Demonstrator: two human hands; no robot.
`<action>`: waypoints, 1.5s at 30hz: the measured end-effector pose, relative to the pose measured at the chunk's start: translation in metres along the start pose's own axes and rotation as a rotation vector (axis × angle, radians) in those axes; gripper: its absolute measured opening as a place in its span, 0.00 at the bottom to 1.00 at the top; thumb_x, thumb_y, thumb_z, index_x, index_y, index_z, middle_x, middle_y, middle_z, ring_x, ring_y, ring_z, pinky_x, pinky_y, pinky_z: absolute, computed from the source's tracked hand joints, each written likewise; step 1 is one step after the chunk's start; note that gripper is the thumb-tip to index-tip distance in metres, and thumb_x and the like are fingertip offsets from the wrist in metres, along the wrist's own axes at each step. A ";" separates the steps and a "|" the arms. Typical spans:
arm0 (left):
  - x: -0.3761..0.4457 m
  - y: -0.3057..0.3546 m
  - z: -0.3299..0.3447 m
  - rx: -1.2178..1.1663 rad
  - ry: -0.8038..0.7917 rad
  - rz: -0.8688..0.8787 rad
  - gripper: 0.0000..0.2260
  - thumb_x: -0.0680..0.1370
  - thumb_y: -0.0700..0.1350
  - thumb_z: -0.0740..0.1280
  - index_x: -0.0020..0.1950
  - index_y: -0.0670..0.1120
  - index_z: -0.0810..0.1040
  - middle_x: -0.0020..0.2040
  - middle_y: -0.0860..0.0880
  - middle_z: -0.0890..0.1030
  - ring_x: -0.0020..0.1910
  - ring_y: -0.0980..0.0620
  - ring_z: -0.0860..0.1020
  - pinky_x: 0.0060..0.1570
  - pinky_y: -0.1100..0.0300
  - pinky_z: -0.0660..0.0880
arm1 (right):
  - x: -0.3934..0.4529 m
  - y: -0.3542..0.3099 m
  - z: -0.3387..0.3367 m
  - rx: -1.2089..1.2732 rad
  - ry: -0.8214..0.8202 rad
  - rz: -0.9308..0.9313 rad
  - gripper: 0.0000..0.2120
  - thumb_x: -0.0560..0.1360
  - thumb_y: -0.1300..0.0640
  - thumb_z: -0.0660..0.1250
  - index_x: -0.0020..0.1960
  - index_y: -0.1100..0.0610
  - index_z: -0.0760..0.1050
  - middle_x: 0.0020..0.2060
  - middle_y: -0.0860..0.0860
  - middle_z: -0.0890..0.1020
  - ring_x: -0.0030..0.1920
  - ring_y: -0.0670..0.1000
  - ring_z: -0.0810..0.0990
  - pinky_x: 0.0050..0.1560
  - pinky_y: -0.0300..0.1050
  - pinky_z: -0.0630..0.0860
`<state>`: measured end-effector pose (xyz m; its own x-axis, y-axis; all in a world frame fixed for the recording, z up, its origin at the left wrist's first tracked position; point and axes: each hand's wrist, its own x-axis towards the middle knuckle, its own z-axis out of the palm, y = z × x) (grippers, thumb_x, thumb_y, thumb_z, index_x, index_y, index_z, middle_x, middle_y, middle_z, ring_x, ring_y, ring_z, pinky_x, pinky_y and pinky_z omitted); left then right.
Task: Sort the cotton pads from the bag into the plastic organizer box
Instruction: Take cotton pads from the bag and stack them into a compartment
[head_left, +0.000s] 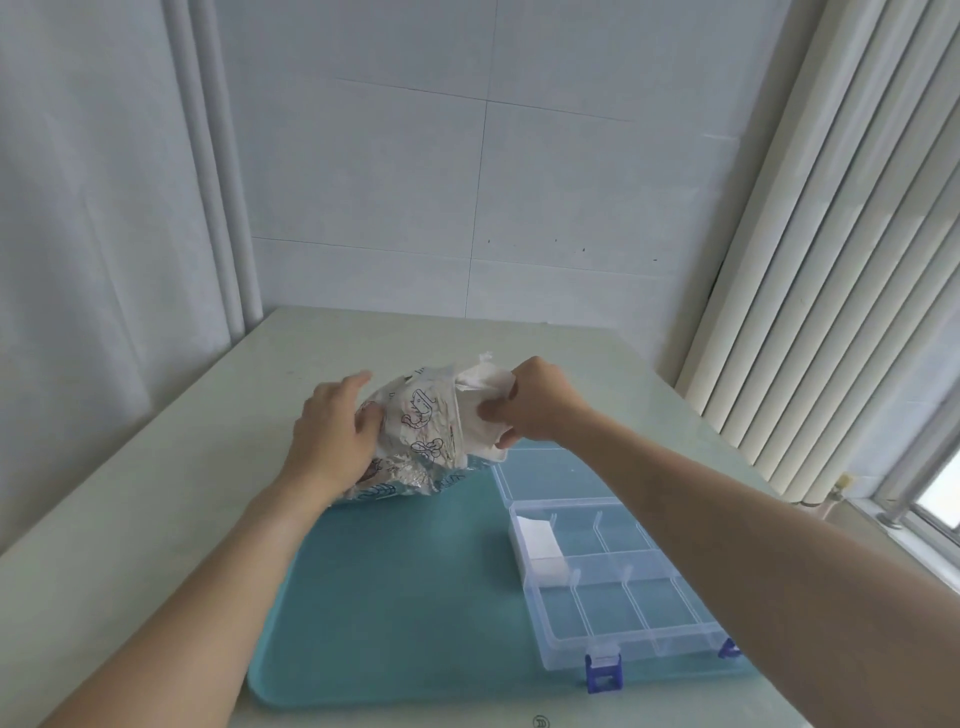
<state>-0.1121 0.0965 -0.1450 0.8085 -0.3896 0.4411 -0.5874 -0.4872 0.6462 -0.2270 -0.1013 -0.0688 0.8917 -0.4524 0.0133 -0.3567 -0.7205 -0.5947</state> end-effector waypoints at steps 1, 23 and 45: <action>0.000 0.008 -0.002 0.013 0.062 0.075 0.22 0.78 0.35 0.64 0.72 0.43 0.72 0.66 0.39 0.73 0.67 0.40 0.70 0.68 0.47 0.66 | 0.001 0.001 0.000 0.028 0.004 0.009 0.08 0.76 0.59 0.71 0.43 0.60 0.73 0.36 0.58 0.85 0.34 0.52 0.87 0.31 0.40 0.74; 0.023 0.130 0.029 0.416 -0.194 0.487 0.07 0.79 0.46 0.68 0.53 0.54 0.84 0.45 0.50 0.84 0.46 0.47 0.77 0.53 0.54 0.67 | -0.013 0.053 -0.003 0.321 0.084 -0.087 0.03 0.71 0.65 0.74 0.44 0.59 0.83 0.38 0.56 0.87 0.34 0.55 0.87 0.42 0.55 0.85; 0.026 0.129 -0.019 0.363 -0.423 0.212 0.17 0.80 0.55 0.67 0.34 0.50 0.74 0.33 0.48 0.75 0.42 0.40 0.75 0.39 0.53 0.65 | -0.017 0.027 0.018 0.292 0.130 -0.022 0.08 0.73 0.68 0.66 0.47 0.62 0.84 0.36 0.58 0.86 0.34 0.55 0.87 0.30 0.43 0.81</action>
<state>-0.1657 0.0386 -0.0384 0.6314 -0.7485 0.2027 -0.7694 -0.5722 0.2839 -0.2465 -0.1035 -0.0990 0.8485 -0.5155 0.1197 -0.2263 -0.5578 -0.7985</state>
